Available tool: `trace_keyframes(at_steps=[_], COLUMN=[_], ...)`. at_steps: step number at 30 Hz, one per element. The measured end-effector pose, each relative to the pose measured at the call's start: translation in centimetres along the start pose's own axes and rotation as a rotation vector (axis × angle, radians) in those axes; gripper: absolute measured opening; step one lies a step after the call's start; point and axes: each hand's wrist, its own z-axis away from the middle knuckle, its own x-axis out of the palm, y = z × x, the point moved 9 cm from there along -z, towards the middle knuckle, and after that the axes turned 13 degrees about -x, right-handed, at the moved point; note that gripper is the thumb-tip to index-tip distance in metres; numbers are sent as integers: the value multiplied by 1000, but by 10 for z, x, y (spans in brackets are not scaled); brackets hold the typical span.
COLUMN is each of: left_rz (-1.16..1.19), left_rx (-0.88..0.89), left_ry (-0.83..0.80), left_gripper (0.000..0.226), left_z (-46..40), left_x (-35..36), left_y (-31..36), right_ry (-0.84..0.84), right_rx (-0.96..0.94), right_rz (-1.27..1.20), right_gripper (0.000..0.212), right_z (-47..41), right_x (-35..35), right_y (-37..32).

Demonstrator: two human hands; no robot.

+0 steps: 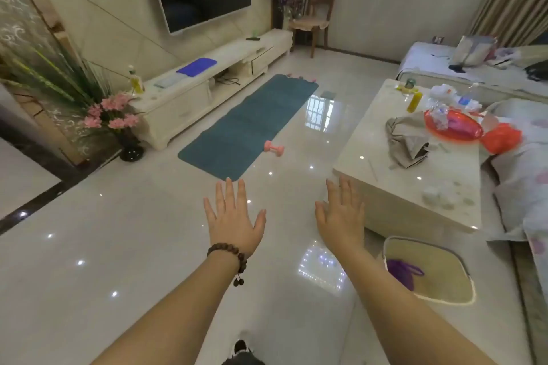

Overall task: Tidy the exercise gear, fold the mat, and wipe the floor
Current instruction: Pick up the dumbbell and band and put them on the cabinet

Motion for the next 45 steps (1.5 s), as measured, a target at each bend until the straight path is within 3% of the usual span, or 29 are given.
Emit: trace_keyframes(at_steps=[7, 14, 21, 29, 33, 45], left_rz=[-7, -15, 3, 6, 16, 37], left_rx=[-37, -87, -67, -2, 2, -64], left_ry=[-54, -122, -129, -170, -174, -199], left_gripper=[78, 79, 78, 78, 78, 81], left_z=[-87, -246, -393, -510, -574, -779], left_x=[47, 85, 85, 120, 145, 183], left_y=[1, 17, 56, 137, 190, 385], right_ry=[-72, -161, -176, -182, -104, -228], right_rx=[37, 148, 297, 383, 390, 344], right_rz=[31, -3, 8, 24, 37, 9], right_gripper=[58, 56, 55, 55, 52, 55], right_z=[-63, -190, -302, -395, -457, -696], right_x=[72, 154, 184, 213, 231, 271], right_y=[12, 38, 76, 146, 203, 380])
